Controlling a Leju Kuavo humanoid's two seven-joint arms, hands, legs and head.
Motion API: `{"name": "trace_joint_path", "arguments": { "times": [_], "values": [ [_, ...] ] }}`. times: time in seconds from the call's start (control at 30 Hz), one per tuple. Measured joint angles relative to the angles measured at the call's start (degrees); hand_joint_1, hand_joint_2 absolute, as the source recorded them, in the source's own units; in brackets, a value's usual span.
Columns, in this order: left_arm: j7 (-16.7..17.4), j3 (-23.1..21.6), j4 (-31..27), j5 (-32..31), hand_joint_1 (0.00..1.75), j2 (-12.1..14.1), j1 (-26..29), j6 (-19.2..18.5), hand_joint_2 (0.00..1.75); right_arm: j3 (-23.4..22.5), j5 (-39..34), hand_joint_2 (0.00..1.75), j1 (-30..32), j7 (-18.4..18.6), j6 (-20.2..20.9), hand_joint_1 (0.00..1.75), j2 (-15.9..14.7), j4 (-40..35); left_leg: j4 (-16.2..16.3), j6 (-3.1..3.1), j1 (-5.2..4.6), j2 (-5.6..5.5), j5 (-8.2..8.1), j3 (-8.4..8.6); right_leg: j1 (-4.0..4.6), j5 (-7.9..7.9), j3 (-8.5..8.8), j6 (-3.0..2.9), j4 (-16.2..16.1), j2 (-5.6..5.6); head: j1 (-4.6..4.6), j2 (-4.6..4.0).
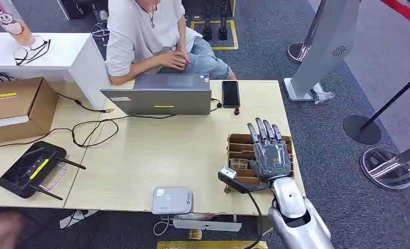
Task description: Pass the card to the sensor for recognition and then transmit it.
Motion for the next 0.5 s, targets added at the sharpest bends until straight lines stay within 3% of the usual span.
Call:
{"name": "trace_joint_path", "arguments": {
  "times": [0.1, 0.13, 0.23, 0.4, 0.47, 0.5],
  "values": [
    [0.24, -0.02, 0.00, -0.11, 0.00, 0.00, -0.12, -0.04, 0.00, 0.00, 0.00, 1.75, -0.61, -0.02, 0.22, 0.05, 0.04, 0.70, 0.00, 0.00, 0.00, 0.00, 0.00, 0.00, 0.00, 0.00, 0.00, 0.00, 0.00, 0.00, 0.00, 0.00],
    [0.24, 0.00, 0.00, -0.11, 0.00, 0.00, -0.16, -0.09, 0.00, 0.00, 0.00, 1.75, -0.84, -0.02, 0.28, 0.23, 0.11, 0.94, 0.00, 0.00, 0.00, 0.00, 0.00, 0.00, 0.00, 0.00, 0.00, 0.00, 0.00, 0.00, 0.00, 0.00],
    [0.26, -0.02, 0.00, -0.20, 0.00, 0.00, -0.35, -0.20, 0.00, 0.00, 0.00, 1.75, -1.70, -0.11, 0.52, 0.37, 0.26, 2.14, 0.00, 0.00, 0.00, 0.00, 0.00, 0.00, 0.00, 0.00, 0.00, 0.00, 0.00, 0.00, 0.00, 0.00],
    [0.26, 0.00, 0.00, -0.18, 0.00, -0.02, -0.49, -0.20, 0.00, 0.00, -0.02, 1.75, -2.53, -0.28, 0.83, 0.37, 0.37, 3.41, 0.00, 0.00, 0.00, 0.00, 0.00, -0.01, 0.00, 0.00, 0.01, 0.00, 0.00, -0.02, 0.00, 0.00],
    [0.24, 0.00, 0.00, -0.18, 0.00, -0.02, -0.51, -0.20, 0.00, 0.00, -0.02, 1.75, -2.67, -0.28, 0.83, 0.79, 0.42, 3.82, 0.00, 0.00, 0.00, 0.00, 0.00, 0.00, 0.00, 0.00, 0.01, 0.00, 0.00, -0.02, 0.00, 0.00],
    [0.26, 0.00, 0.00, -0.18, 0.00, -0.02, -0.53, -0.20, 0.00, 0.00, -0.02, 1.75, -2.72, -0.28, 0.83, 0.87, 0.42, 3.97, 0.00, 0.00, 0.00, 0.00, 0.00, -0.01, 0.00, 0.00, 0.01, 0.00, 0.00, -0.02, 0.00, 0.00]
  ]
}}
